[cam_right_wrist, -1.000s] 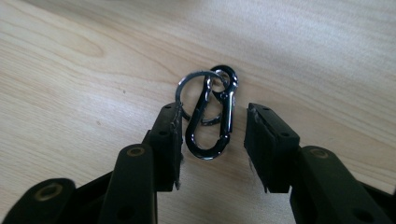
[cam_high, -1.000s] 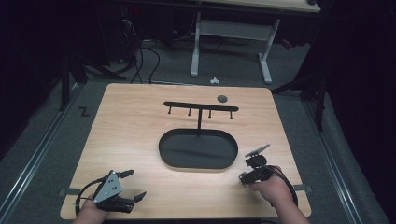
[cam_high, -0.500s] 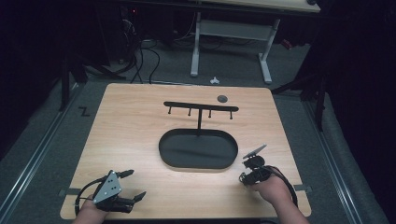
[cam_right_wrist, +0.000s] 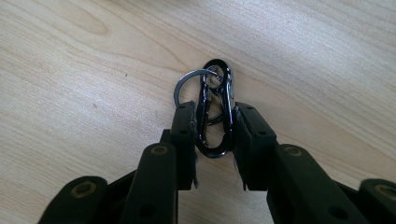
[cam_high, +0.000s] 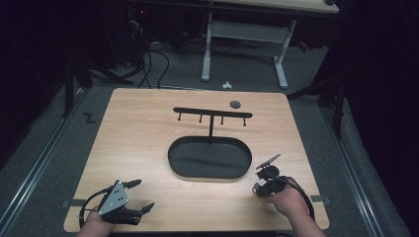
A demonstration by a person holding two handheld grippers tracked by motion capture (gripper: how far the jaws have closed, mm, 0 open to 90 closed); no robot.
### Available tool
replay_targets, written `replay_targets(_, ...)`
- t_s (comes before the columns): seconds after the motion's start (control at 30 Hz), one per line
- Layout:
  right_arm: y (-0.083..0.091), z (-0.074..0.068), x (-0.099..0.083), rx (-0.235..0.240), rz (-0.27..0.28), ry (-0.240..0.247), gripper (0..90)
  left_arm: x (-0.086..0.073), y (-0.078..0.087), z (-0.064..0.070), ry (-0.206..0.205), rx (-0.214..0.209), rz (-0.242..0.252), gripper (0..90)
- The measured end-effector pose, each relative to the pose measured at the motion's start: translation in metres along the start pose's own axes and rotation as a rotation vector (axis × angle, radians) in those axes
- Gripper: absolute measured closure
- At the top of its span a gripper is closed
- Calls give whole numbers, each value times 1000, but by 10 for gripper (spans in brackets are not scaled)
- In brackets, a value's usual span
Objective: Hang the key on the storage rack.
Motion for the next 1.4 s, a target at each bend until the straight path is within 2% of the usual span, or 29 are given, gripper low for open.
replay_targets(0.5, 1, -3, 1, 8, 25, 15, 715, 0, 0, 0, 2, 0, 0, 153)
replay_targets(0.53, 2, -4, 1, 16, 26, 13, 851, 0, 0, 0, 3, 0, 0, 153)
replay_targets(0.57, 6, -3, 3, 29, 48, 6, 848, 0, 0, 0, 2, 0, -2, 153)
replay_targets(0.6, 9, -3, 4, 13, 52, 13, 848, 0, 0, 0, 1, -1, -2, 153)
replay_targets(0.7, 10, -3, 4, -2, 43, 35, 849, 0, 0, 0, 1, -1, -1, 153)
replay_targets(0.73, 7, -5, 2, 12, 26, 30, 849, 0, 0, 1, -2, -3, -3, 153)
replay_targets(1.0, 6, -6, 3, 27, 36, 30, 850, 0, 0, 0, -1, -2, -3, 153)
replay_targets(1.13, 15, -5, 6, 10, 41, 33, 850, 0, -1, 0, 0, -2, -6, 153)
replay_targets(1.37, 26, -3, 9, 31, 58, 33, 848, 0, -1, 1, -2, -4, -5, 153)
replay_targets(1.4, 27, -4, 10, 36, 64, 14, 848, 0, -1, 1, -2, -5, -6, 153)
Point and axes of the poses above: each handheld gripper's, and its own axes: y roughly backward along the jaws, x roughly out of its top, z roughly to its right, the point moved 4 cm from there along -y, roughly forward along the jaws, and after that the axes turned 7 degrees about z, right-handed, at the moved point
